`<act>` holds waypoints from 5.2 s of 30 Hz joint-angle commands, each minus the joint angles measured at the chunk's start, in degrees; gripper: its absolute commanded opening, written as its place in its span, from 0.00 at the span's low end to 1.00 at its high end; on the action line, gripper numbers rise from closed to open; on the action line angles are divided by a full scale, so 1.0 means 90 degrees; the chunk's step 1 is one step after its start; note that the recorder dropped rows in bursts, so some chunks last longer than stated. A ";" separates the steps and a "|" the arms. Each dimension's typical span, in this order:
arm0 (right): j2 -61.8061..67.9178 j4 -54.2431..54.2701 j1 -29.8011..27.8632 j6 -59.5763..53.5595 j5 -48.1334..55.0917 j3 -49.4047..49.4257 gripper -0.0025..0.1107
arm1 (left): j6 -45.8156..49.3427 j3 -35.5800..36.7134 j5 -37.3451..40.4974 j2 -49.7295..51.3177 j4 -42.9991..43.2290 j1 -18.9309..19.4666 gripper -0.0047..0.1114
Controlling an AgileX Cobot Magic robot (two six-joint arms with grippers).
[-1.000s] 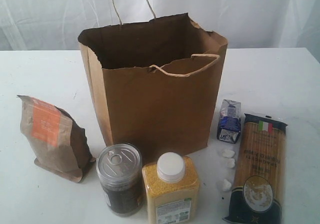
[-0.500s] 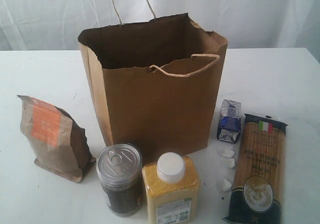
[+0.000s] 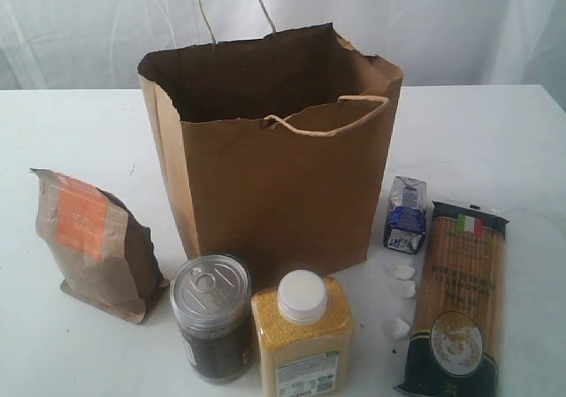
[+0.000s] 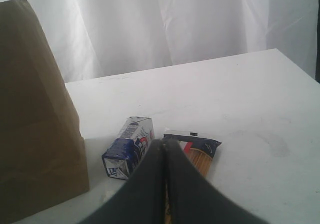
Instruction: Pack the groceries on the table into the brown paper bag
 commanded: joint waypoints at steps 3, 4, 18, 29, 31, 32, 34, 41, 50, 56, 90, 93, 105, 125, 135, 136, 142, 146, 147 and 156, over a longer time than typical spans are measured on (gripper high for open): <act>-0.0042 -0.0027 -0.0013 0.0001 -0.0054 0.0007 0.02 | -0.0042 0.0024 0.0038 -0.0027 0.0000 0.0013 0.28; -0.0042 -0.0027 -0.0013 0.0001 -0.0054 0.0007 0.02 | -0.0042 0.0024 0.0038 -0.0027 0.0000 0.0013 0.28; -0.0042 -0.0027 -0.0013 0.0001 -0.0054 0.0007 0.02 | -0.0029 0.0024 0.0037 -0.0027 0.0000 0.0013 0.28; -0.0042 -0.0027 -0.0013 0.0001 -0.0054 0.0007 0.02 | -0.0029 0.0024 0.0037 -0.0027 0.0000 0.0013 0.28; -0.0042 -0.0027 -0.0013 0.0001 -0.0054 0.0007 0.02 | -0.0029 0.0024 0.0037 -0.0027 0.0000 0.0013 0.28; -0.0042 -0.0027 -0.0013 0.0001 -0.0054 0.0007 0.02 | -0.0029 0.0024 0.0037 -0.0027 0.0000 0.0013 0.28; -0.0042 -0.0027 -0.0013 0.0001 -0.0054 0.0007 0.02 | -0.0029 0.0024 0.0037 -0.0027 0.0000 0.0013 0.28; -0.0042 -0.0027 -0.0013 0.0001 -0.0054 0.0007 0.02 | -0.0029 0.0024 0.0037 -0.0027 0.0000 0.0013 0.28; -0.0042 -0.0027 -0.0013 -0.0024 -0.0054 0.0007 0.02 | -0.0029 0.0024 0.0037 -0.0027 0.0000 0.0013 0.28; -0.0042 -0.0048 -0.0013 -0.0115 -0.0054 0.0007 0.02 | -0.0029 0.0024 0.0037 -0.0027 0.0000 0.0013 0.28; 0.0404 -0.1529 0.0462 0.3647 -0.0061 -0.2288 0.02 | -0.0029 0.0024 0.0037 -0.0027 0.0000 0.0013 0.28; 0.0980 -0.0874 0.0955 0.1738 0.1338 -0.3264 0.02 | -0.0029 0.0024 0.0037 -0.0027 0.0000 0.0013 0.28; 0.5277 0.2956 0.1865 -0.4860 0.6486 -0.5871 0.54 | -0.0029 0.0024 0.0037 -0.0027 0.0000 0.0013 0.28; 0.8308 0.1378 0.4681 -0.6755 0.4108 -0.6147 0.63 | -0.0029 0.0024 0.0037 -0.0027 0.0000 0.0013 0.28; 0.9449 0.1318 0.4681 -0.6861 0.3631 -0.6147 0.63 | -0.0029 0.0024 0.0037 -0.0027 0.0000 0.0013 0.28; 0.9563 0.1410 0.4681 -0.6952 0.3631 -0.6147 0.62 | -0.0029 0.0024 0.0037 -0.0027 0.0000 0.0013 0.28; 0.9558 0.1589 0.4681 -0.6595 0.3670 -0.6147 0.28 | -0.0029 0.0024 0.0037 -0.0027 0.0000 0.0013 0.28; 0.9280 0.1590 0.4681 -0.5570 0.3775 -0.6147 0.02 | -0.0029 0.0024 0.0037 -0.0027 0.0000 0.0013 0.28; 0.9194 0.1590 0.4681 -0.5391 0.3853 -0.6147 0.02 | -0.0029 0.0024 0.0037 -0.0027 0.0000 0.0013 0.28; 0.8085 0.1311 0.4681 -0.4046 0.4964 -0.6108 0.02 | -0.0029 0.0024 0.0037 -0.0027 0.0000 0.0013 0.28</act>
